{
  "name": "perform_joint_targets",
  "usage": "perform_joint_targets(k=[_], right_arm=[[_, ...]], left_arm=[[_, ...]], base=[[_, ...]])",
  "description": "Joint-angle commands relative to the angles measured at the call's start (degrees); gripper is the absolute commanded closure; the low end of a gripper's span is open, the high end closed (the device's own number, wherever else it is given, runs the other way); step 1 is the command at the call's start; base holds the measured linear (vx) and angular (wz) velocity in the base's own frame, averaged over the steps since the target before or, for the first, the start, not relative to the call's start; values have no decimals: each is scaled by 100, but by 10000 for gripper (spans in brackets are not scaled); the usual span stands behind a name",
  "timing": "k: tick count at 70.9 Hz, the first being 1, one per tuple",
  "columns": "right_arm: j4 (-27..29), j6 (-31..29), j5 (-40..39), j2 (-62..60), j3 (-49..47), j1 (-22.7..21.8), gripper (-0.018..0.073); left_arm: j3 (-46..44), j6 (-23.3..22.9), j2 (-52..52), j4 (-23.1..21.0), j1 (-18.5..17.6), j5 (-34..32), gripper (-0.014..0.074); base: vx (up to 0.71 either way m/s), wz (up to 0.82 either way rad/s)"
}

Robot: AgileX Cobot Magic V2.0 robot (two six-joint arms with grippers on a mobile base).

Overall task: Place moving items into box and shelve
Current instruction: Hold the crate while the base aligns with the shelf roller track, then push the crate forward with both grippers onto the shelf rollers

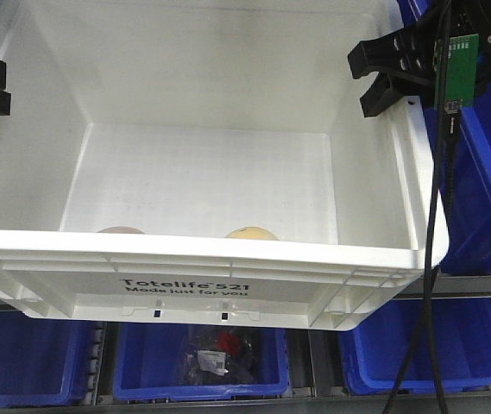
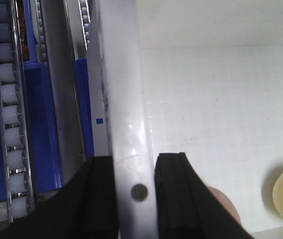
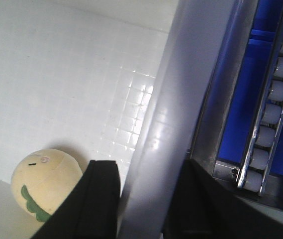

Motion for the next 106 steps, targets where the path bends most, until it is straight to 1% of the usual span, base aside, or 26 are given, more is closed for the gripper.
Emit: perform_joint_targets(k=[1,36,52,65,75,85,93,106], right_arm=[[755,-178,-308,-307,-247,77,562],[755,-178,-308,-307,-247,77,562],[743,-184,-428,-273,-247,77,562],[529,-207,-481,-107,-247,77,562],[376,-298,-745,-21,-247,77,562],[362,-543,-1218,-7,-247,77,562],[362,-601,-1585,-7,-247,77,562],[362,-645,-1917,87,-247,77,562]], left_arm=[[-244,0,-202,-706,-70,-772,601],[-244,0,-202,-711,-70,-754,601],[-244,0,-102,-711,-70,-755,601],[-226,0,86,-706,-70,-777,601],[-226,72,260,-681,-70,-935,601],[-226,281,460,-689,-70,-1172,601],[-226,448,603,-689,-70,-1322,601],[-226,470,765,-691,-70,-1569,601]], base=[[0,0],[0,0],[0,0],[0,0],[0,0],[0,0],[0,0],[0,0]])
